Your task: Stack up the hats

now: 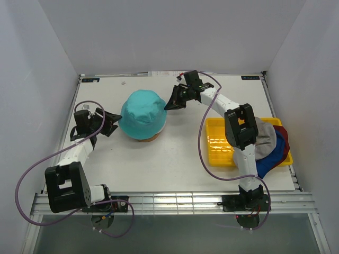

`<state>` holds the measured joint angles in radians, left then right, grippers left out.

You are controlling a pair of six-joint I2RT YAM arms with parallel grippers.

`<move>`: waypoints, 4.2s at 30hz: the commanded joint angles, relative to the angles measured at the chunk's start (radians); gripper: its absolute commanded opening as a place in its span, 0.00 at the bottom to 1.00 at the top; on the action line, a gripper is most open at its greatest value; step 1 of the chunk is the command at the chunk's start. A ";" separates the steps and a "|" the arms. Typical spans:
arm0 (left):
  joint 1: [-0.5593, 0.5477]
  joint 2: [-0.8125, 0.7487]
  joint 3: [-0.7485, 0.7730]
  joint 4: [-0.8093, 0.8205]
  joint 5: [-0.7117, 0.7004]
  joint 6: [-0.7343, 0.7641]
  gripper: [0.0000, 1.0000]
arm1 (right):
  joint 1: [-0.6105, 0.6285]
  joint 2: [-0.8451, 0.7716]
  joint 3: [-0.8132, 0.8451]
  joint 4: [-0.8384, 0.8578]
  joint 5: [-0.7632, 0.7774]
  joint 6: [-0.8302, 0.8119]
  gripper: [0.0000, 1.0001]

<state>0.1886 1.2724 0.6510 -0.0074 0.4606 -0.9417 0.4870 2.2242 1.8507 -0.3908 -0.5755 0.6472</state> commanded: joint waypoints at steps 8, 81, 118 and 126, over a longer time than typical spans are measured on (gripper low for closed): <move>0.005 -0.038 -0.062 0.156 0.067 -0.101 0.66 | 0.009 -0.049 0.002 0.018 0.006 -0.009 0.08; 0.041 0.033 0.021 -0.075 -0.088 0.053 0.37 | 0.015 -0.028 0.047 -0.057 0.059 -0.043 0.19; -0.040 0.030 0.461 -0.235 0.104 0.142 0.61 | -0.085 -0.739 -0.263 -0.575 0.931 -0.143 0.63; -0.107 0.084 0.529 -0.247 0.139 0.146 0.60 | -0.252 -0.982 -0.520 -0.681 1.059 -0.098 0.63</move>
<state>0.0952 1.3540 1.1416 -0.2363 0.5690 -0.8116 0.2825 1.2747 1.3914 -1.0035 0.3725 0.5255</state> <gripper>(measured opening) 0.605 0.627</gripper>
